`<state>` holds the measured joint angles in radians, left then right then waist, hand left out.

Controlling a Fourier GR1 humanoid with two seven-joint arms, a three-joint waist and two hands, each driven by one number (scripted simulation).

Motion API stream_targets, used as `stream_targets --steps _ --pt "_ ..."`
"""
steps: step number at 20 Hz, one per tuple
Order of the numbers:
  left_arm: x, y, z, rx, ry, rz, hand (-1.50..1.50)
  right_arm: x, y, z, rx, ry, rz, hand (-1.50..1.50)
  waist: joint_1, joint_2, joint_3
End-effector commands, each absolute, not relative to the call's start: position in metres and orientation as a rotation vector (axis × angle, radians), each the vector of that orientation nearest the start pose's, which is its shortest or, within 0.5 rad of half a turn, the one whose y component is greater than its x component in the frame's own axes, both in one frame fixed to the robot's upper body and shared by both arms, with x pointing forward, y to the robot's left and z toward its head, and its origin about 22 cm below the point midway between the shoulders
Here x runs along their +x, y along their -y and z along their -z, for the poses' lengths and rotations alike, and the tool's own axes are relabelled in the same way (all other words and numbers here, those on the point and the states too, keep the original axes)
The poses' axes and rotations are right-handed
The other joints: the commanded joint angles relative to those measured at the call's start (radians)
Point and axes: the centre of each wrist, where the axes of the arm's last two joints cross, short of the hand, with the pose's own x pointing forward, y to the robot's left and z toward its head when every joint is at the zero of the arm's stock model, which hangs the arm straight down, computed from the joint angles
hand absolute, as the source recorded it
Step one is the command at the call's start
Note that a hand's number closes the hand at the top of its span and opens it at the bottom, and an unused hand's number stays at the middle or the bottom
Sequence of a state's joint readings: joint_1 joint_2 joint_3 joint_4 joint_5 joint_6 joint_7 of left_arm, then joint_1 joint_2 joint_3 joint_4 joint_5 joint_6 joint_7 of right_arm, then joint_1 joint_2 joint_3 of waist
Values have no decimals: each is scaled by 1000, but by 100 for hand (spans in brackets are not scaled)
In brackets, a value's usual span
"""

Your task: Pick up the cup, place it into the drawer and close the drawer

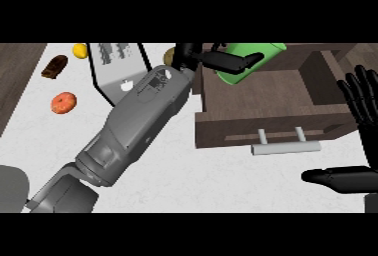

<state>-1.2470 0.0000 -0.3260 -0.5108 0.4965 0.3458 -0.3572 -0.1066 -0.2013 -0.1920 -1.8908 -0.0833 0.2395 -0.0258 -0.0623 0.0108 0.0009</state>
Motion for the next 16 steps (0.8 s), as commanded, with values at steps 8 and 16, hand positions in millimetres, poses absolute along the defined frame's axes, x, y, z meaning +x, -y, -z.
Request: stream_targets --steps 8,16 --pt "419 -11 -118 -58 1815 402 -150 250 295 -112 -5 2019 -277 -150 -26 7 1" --pt "410 -3 -109 68 1831 448 -150 260 277 -117 11 2048 -275 -150 -34 11 1"
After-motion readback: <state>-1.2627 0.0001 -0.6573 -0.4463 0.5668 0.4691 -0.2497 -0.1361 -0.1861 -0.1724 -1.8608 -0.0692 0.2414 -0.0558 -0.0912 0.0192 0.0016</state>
